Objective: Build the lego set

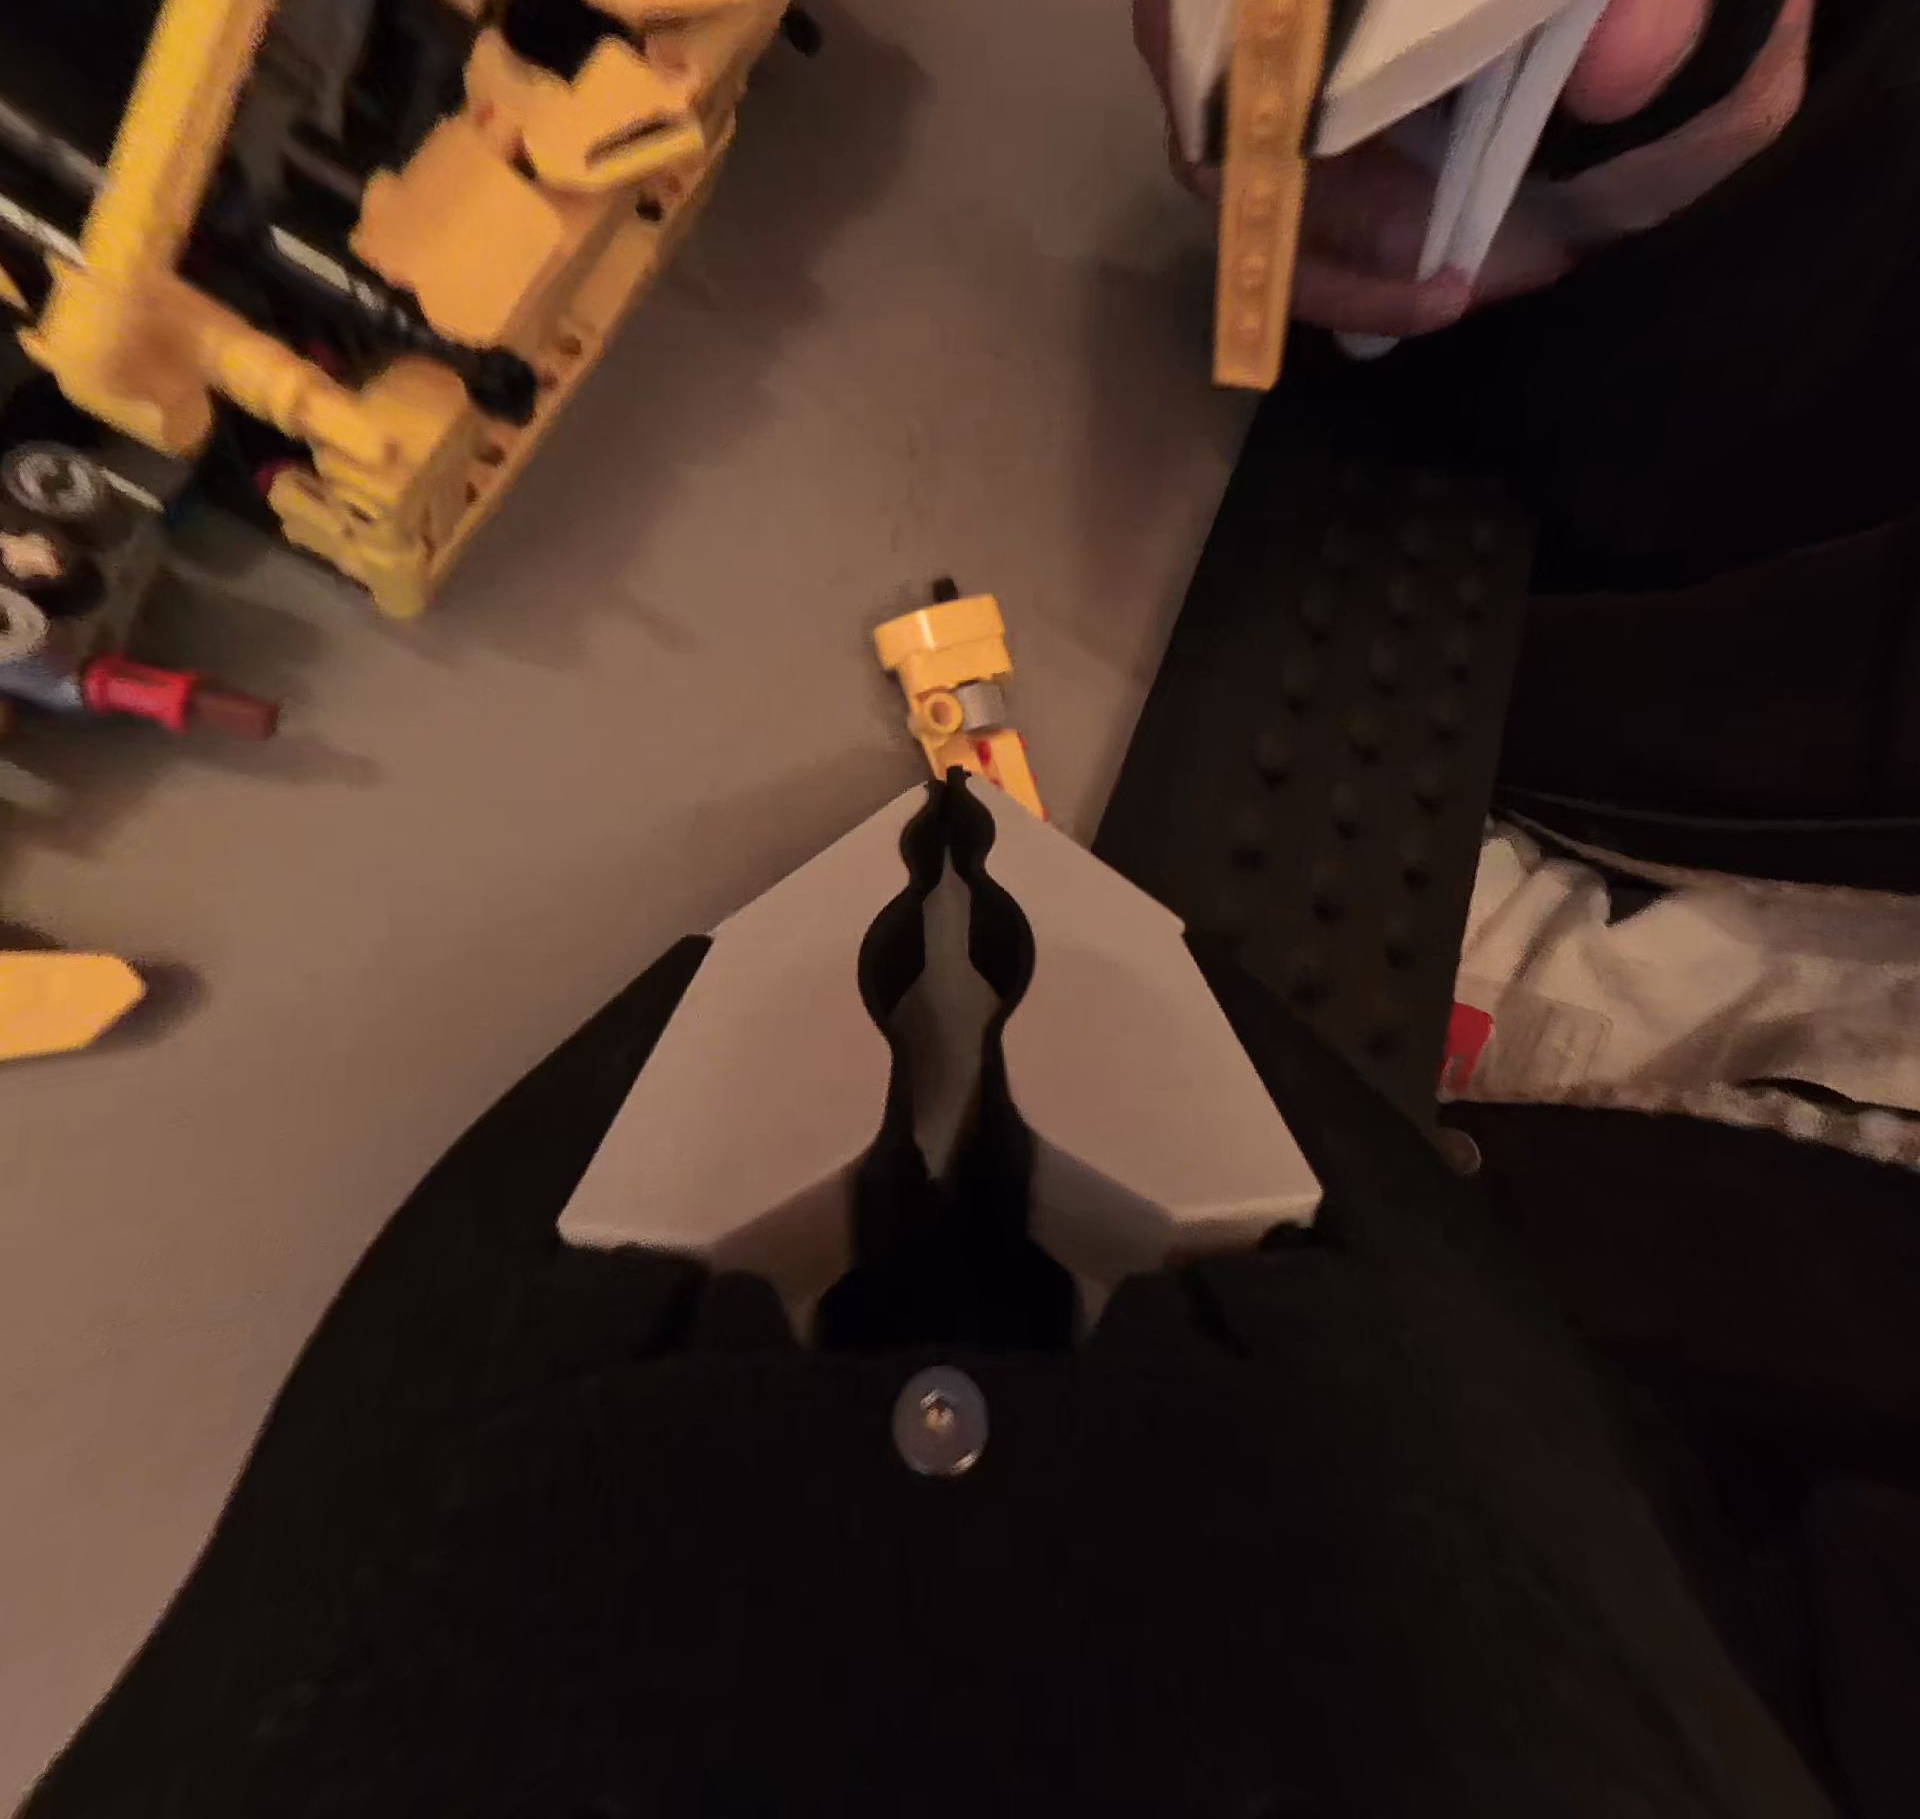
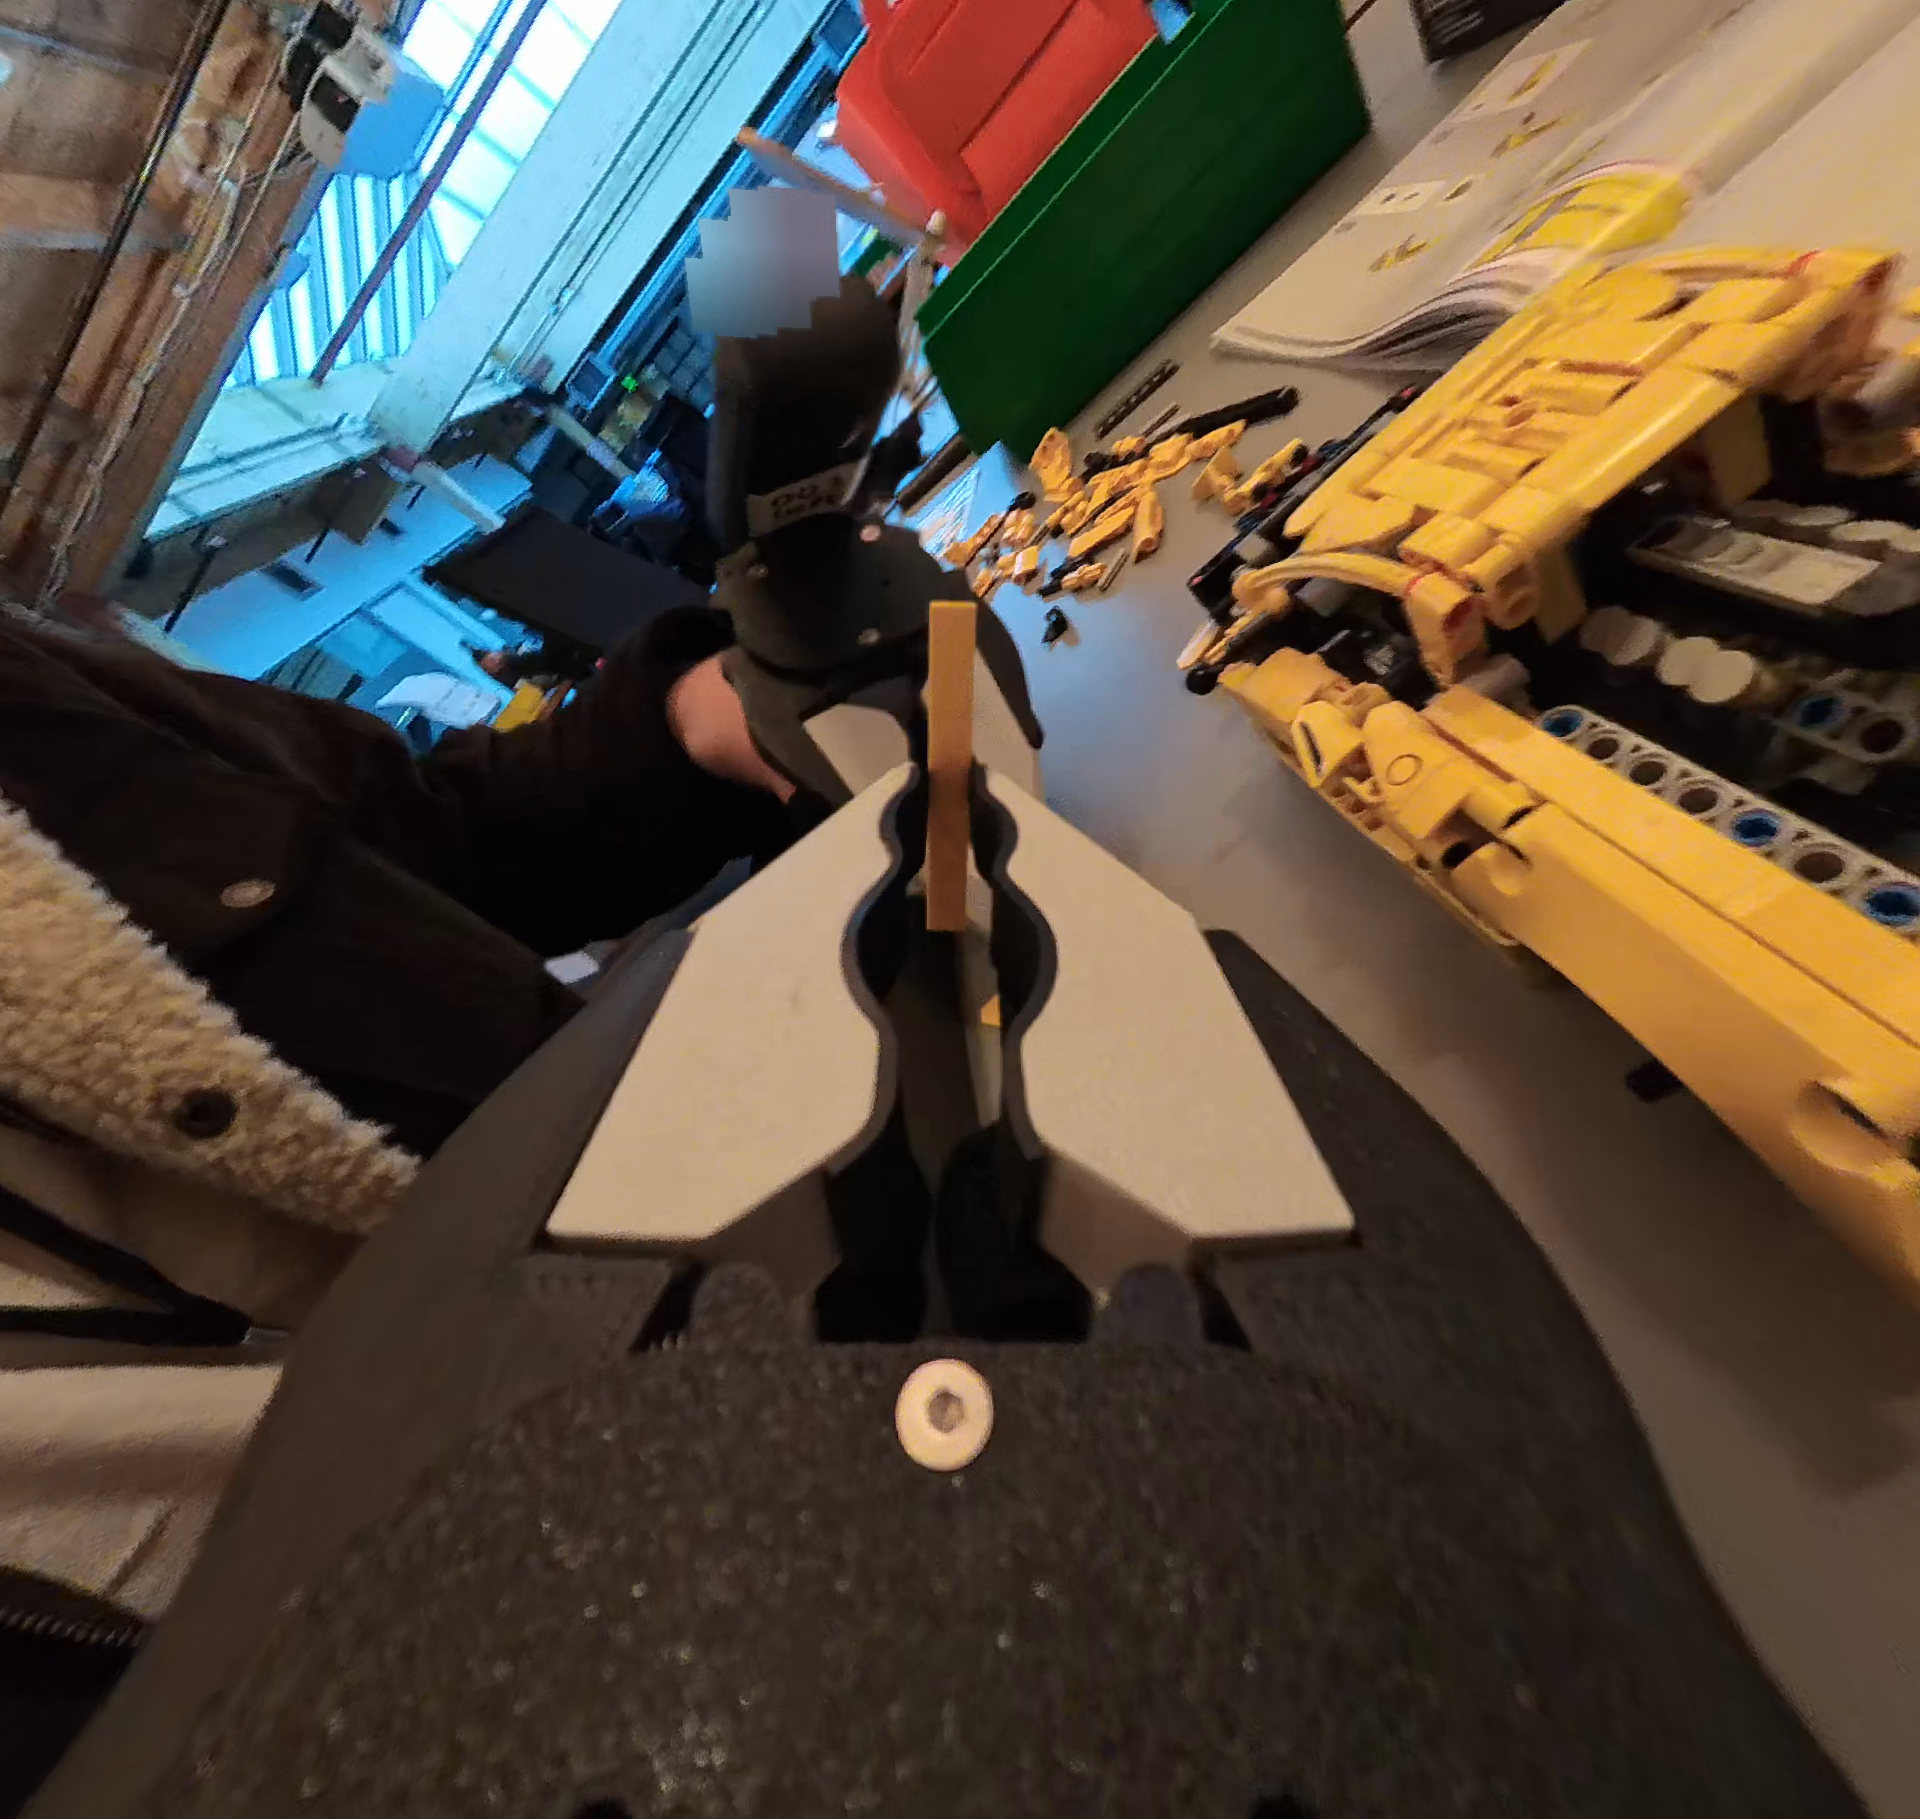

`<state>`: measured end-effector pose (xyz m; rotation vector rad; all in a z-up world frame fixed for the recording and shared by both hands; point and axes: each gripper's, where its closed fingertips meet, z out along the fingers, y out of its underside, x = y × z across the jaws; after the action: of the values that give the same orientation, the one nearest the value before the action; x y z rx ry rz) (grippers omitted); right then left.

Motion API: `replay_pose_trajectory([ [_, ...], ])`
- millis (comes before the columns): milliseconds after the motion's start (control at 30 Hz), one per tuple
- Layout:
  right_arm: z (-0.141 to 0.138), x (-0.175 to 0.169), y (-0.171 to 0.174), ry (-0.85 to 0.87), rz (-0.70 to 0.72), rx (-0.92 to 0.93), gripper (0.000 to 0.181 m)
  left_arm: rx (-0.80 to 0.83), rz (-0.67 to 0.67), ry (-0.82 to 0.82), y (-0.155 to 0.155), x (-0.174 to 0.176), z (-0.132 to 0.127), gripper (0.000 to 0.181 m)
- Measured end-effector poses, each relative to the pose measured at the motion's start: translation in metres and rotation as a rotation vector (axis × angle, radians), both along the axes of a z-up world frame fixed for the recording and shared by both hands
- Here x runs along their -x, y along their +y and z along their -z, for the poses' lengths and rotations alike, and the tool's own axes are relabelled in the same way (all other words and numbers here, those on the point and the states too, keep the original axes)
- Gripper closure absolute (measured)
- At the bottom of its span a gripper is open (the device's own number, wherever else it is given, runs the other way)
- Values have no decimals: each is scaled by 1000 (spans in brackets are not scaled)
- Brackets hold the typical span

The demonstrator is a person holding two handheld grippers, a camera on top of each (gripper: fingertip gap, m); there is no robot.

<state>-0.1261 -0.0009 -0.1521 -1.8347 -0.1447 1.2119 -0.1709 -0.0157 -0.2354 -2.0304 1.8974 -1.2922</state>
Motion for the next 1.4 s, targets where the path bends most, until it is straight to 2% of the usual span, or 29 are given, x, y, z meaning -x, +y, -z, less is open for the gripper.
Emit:
replay_pose_trajectory([
  [100, -7, -11, 3, 40, 101, -23, 175, -45, -62, -99, 9, -12, -14, 181],
  [200, -3, -16, 2, 74, 141, 7, 175, -69, -71, -103, 12, -11, -16, 181],
  [400, 5, -13, 4, 38, 129, 31, 175, -54, -66, -4, 10, -5, -2, 181],
  [467, 4, -11, 4, 29, 123, 21, 175, -85, -110, -7, 16, -10, 1, 165],
  [500, 3, -11, 3, 31, 123, 17, 175, -82, -114, -8, 16, -12, 1, 163],
  [867, -1, -11, 1, 72, 102, 7, 175, -69, -58, 2, 8, -25, 3, 169],
  [1033, -5, -17, 2, 81, 136, -9, 175, -113, 32, -49, -7, -34, 1, 180],
  [1133, -14, -31, 5, 92, 250, -46, 175, -177, -113, -201, 20, -44, -27, 180],
  [1200, -16, -31, 10, 146, 328, -39, 175, -93, -290, -402, 44, -47, -69, 180],
  [1267, -17, -18, 17, 246, 346, -25, 175, -9, -429, -553, 64, -43, -96, 180],
  [1333, -23, -8, 24, 315, 344, -48, 175, 87, -516, -667, 73, -39, -109, 180],
  [1400, -23, -2, 31, 293, 344, -57, 175, 157, -566, -682, 77, -38, -106, 180],
])
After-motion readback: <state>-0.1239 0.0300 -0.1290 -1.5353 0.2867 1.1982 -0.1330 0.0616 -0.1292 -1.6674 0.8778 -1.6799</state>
